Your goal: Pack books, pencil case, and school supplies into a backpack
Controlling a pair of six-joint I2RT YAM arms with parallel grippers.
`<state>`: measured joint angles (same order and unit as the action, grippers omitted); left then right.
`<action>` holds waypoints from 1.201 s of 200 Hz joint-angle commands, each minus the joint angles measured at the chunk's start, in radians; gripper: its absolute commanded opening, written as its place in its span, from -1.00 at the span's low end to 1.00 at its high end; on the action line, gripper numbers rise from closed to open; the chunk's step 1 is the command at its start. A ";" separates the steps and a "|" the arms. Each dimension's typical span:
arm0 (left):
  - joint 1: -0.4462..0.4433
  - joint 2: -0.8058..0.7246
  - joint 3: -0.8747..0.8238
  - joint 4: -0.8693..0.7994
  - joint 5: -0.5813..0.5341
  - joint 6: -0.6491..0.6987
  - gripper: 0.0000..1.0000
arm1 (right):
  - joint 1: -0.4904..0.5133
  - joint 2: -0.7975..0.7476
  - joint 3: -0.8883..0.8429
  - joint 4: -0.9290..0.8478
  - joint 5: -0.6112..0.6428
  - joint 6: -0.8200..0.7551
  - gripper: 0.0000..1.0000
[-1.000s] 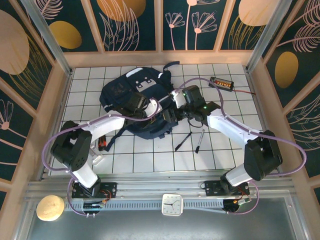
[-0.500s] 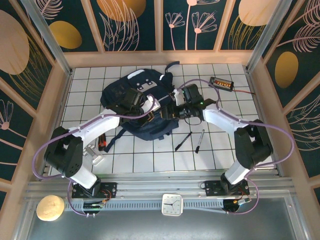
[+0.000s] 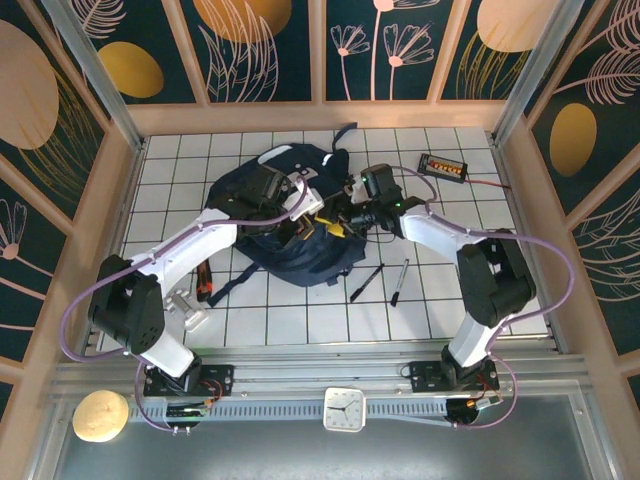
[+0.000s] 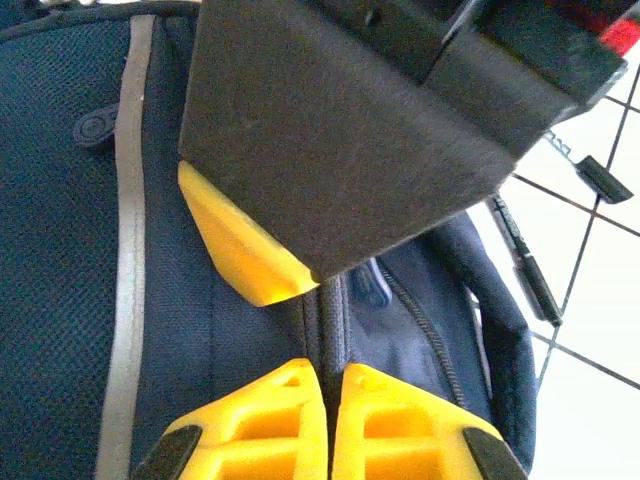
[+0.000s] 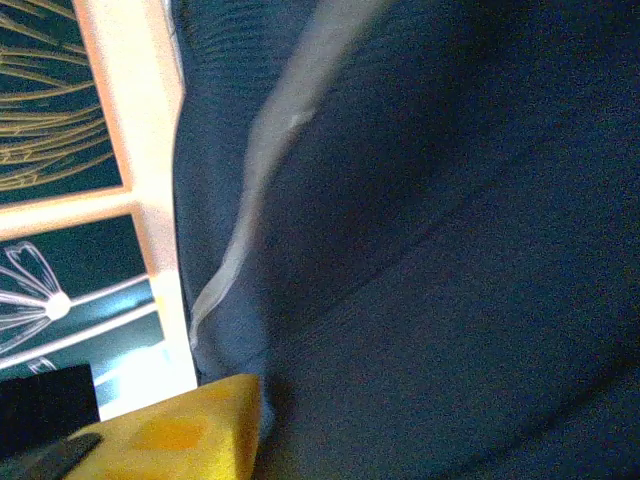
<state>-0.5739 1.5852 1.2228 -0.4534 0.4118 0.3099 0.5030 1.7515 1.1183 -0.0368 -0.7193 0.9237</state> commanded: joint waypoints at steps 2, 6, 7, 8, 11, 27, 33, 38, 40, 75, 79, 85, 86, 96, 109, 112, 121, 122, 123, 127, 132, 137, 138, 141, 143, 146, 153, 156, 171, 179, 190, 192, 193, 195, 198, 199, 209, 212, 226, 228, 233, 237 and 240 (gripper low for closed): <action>-0.017 -0.086 0.005 0.031 0.181 -0.014 -1.00 | -0.021 0.072 -0.012 0.126 0.067 0.044 -0.38; -0.017 -0.089 -0.002 0.026 0.171 -0.006 -1.00 | -0.020 0.070 0.000 0.121 0.063 0.023 -0.37; -0.017 -0.090 -0.003 0.025 0.168 -0.005 -1.00 | -0.020 0.069 0.002 0.119 0.062 0.018 -0.37; -0.017 -0.091 -0.005 0.024 0.165 -0.003 -1.00 | -0.019 0.068 0.004 0.118 0.062 0.014 -0.36; -0.017 -0.091 -0.006 0.020 0.158 0.003 -1.00 | -0.017 0.065 0.008 0.112 0.061 -0.001 -0.34; -0.016 -0.083 -0.011 0.015 0.125 0.003 -1.00 | -0.015 0.027 0.005 0.088 0.054 -0.057 -0.13; -0.017 -0.077 -0.005 0.017 0.116 -0.006 -1.00 | -0.015 0.010 -0.005 0.080 0.049 -0.082 -0.06; -0.014 -0.071 0.001 0.016 0.119 -0.008 -1.00 | -0.014 -0.008 -0.015 0.069 0.053 -0.104 -0.01; -0.015 -0.069 0.004 0.015 0.120 -0.009 -1.00 | -0.013 -0.016 -0.021 0.065 0.056 -0.112 0.01; -0.015 -0.051 0.020 0.036 0.126 -0.024 -1.00 | -0.009 -0.122 -0.136 0.068 0.072 -0.243 0.19; -0.015 -0.049 0.020 0.034 0.127 -0.023 -1.00 | -0.008 -0.130 -0.150 0.078 0.071 -0.255 0.20; -0.014 -0.044 0.018 0.031 0.130 -0.023 -1.00 | -0.008 -0.139 -0.166 0.094 0.068 -0.275 0.20; -0.015 -0.044 0.018 0.031 0.130 -0.023 -1.00 | -0.007 -0.141 -0.170 0.098 0.067 -0.280 0.20; -0.015 -0.041 0.011 0.025 0.128 -0.022 -1.00 | -0.003 -0.153 -0.196 0.117 0.070 -0.320 0.20; -0.015 -0.043 -0.002 0.022 0.112 -0.021 -1.00 | 0.009 -0.155 -0.217 0.123 0.078 -0.404 0.19; -0.014 -0.046 -0.004 0.022 0.107 -0.021 -1.00 | 0.013 -0.157 -0.220 0.122 0.083 -0.428 0.19; -0.015 -0.051 -0.014 0.019 0.093 -0.021 -1.00 | 0.030 -0.158 -0.230 0.120 0.116 -0.504 0.19; -0.015 -0.052 -0.015 0.019 0.090 -0.021 -1.00 | 0.030 -0.159 -0.232 0.121 0.122 -0.513 0.19; -0.015 -0.054 -0.016 0.019 0.087 -0.021 -1.00 | 0.032 -0.160 -0.233 0.122 0.126 -0.521 0.19; -0.014 -0.058 -0.019 0.019 0.082 -0.022 -1.00 | 0.038 -0.163 -0.241 0.135 0.138 -0.556 0.19; -0.014 -0.063 -0.024 0.019 0.073 -0.021 -1.00 | 0.039 -0.165 -0.253 0.152 0.156 -0.597 0.19; -0.014 -0.067 -0.027 0.020 0.066 -0.022 -1.00 | 0.062 -0.170 -0.266 0.173 0.173 -0.637 0.19; -0.014 -0.069 -0.028 0.019 0.065 -0.021 -1.00 | 0.064 -0.171 -0.269 0.178 0.175 -0.645 0.19; -0.013 -0.072 -0.031 0.020 0.060 -0.021 -1.00 | 0.069 -0.173 -0.276 0.191 0.187 -0.667 0.19; -0.013 -0.073 -0.033 0.021 0.058 -0.022 -1.00 | 0.071 -0.174 -0.280 0.199 0.195 -0.680 0.19; -0.012 -0.075 -0.036 0.019 0.056 -0.023 -1.00 | 0.074 -0.176 -0.285 0.211 0.204 -0.697 0.19; -0.010 -0.081 -0.042 0.020 0.050 -0.024 -1.00 | 0.079 -0.174 -0.295 0.235 0.219 -0.734 0.19; -0.010 -0.083 -0.044 0.019 0.049 -0.025 -1.00 | 0.080 -0.171 -0.295 0.239 0.229 -0.744 0.19; -0.007 -0.094 -0.056 0.019 0.043 -0.030 -1.00 | 0.080 -0.142 -0.261 0.213 0.274 -0.783 0.19; -0.006 -0.099 -0.062 0.019 0.041 -0.033 -1.00 | 0.081 -0.122 -0.235 0.180 0.299 -0.806 0.18; -0.005 -0.106 -0.070 0.021 0.034 -0.037 -1.00 | 0.088 -0.108 -0.214 0.154 0.340 -0.836 0.18; -0.005 -0.107 -0.072 0.022 0.033 -0.037 -1.00 | 0.090 -0.107 -0.213 0.154 0.347 -0.840 0.17; -0.005 -0.108 -0.073 0.021 0.032 -0.037 -1.00 | 0.090 -0.107 -0.212 0.153 0.350 -0.842 0.17; -0.004 -0.109 -0.074 0.021 0.031 -0.037 -1.00 | 0.093 -0.107 -0.213 0.152 0.358 -0.847 0.17; -0.006 -0.112 -0.077 0.022 0.029 -0.036 -1.00 | 0.095 -0.107 -0.212 0.153 0.372 -0.852 0.16; -0.004 -0.112 -0.078 0.022 0.029 -0.036 -1.00 | 0.096 -0.107 -0.213 0.152 0.376 -0.853 0.16; -0.004 -0.117 -0.087 0.024 0.023 -0.037 -1.00 | 0.101 -0.105 -0.210 0.149 0.405 -0.871 0.14; -0.004 -0.117 -0.088 0.024 0.022 -0.036 -1.00 | 0.102 -0.104 -0.209 0.147 0.409 -0.876 0.13; -0.003 -0.120 -0.096 0.021 0.018 -0.034 -1.00 | 0.103 -0.095 -0.199 0.133 0.425 -0.902 0.05; -0.004 -0.120 -0.097 0.021 0.017 -0.035 -1.00 | 0.104 -0.093 -0.197 0.129 0.427 -0.905 0.04; -0.004 -0.120 -0.098 0.021 0.015 -0.034 -1.00 | 0.105 -0.090 -0.194 0.123 0.428 -0.914 0.00; -0.004 -0.120 -0.100 0.022 0.015 -0.033 -1.00 | 0.105 -0.088 -0.193 0.121 0.428 -0.920 -0.04; -0.004 -0.120 -0.101 0.021 0.015 -0.032 -1.00 | 0.105 -0.087 -0.191 0.118 0.426 -0.926 -0.05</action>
<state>-0.5846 1.4872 1.1427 -0.4454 0.4347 0.2821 0.5991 1.6398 0.8879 0.1055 -0.3622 0.0864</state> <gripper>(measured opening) 0.059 0.504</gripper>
